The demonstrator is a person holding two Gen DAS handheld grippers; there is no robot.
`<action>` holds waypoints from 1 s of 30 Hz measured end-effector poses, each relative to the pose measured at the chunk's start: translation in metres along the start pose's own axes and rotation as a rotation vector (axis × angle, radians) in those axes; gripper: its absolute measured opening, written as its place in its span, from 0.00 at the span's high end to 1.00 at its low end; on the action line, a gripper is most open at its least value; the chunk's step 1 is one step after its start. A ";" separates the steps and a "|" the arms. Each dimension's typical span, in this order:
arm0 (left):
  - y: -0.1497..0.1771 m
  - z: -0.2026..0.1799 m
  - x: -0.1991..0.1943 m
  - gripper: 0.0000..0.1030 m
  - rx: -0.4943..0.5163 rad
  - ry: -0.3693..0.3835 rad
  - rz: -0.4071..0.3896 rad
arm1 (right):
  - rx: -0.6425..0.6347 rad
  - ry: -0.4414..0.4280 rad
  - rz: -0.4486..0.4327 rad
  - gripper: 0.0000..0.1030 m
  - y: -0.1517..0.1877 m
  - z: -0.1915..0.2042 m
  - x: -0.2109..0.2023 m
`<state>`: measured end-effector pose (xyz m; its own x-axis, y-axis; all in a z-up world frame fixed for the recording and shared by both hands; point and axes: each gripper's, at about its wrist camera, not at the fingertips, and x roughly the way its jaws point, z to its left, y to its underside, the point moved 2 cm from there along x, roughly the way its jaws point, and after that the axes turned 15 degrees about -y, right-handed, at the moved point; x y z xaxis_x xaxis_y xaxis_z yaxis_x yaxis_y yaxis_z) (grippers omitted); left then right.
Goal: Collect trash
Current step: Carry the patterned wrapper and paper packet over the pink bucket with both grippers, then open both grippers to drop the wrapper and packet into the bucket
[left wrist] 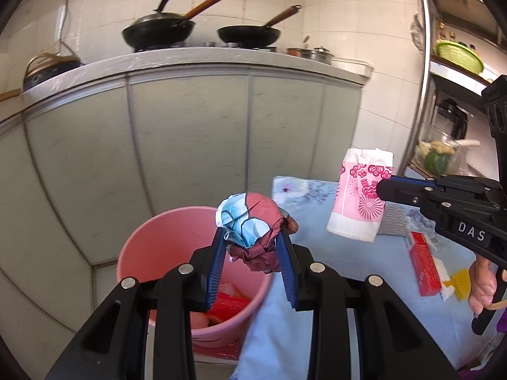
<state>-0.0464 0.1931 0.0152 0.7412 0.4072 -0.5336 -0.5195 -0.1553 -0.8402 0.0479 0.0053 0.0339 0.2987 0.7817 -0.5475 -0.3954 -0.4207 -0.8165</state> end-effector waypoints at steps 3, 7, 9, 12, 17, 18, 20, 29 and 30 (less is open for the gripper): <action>0.003 0.017 0.009 0.69 -0.036 -0.030 0.019 | -0.035 -0.020 0.013 0.97 -0.009 0.009 0.021; 0.009 0.036 0.023 0.69 -0.078 -0.070 0.047 | -0.065 -0.048 0.041 0.97 -0.017 0.017 0.047; 0.012 0.045 0.033 0.69 -0.100 -0.089 0.069 | -0.076 -0.062 0.058 0.97 -0.018 0.021 0.060; 0.018 0.054 0.045 0.69 -0.122 -0.116 0.094 | -0.099 -0.079 0.081 0.97 -0.017 0.030 0.077; 0.024 0.068 0.066 0.69 -0.156 -0.147 0.139 | -0.143 -0.092 0.126 0.97 -0.013 0.044 0.104; 0.025 0.070 0.070 0.69 -0.160 -0.156 0.146 | -0.151 -0.093 0.135 0.97 -0.011 0.046 0.109; 0.026 0.075 0.079 0.69 -0.174 -0.162 0.164 | -0.156 -0.095 0.155 0.97 -0.007 0.049 0.118; 0.036 0.072 0.116 0.69 -0.166 -0.175 0.224 | -0.132 -0.099 0.231 0.97 0.016 0.048 0.153; 0.036 0.071 0.119 0.69 -0.162 -0.176 0.229 | -0.128 -0.100 0.237 0.97 0.017 0.047 0.155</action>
<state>-0.0066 0.2996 -0.0721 0.5208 0.4926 -0.6972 -0.5790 -0.3963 -0.7125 0.0467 0.1409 -0.0561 0.1218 0.6933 -0.7103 -0.3289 -0.6470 -0.6879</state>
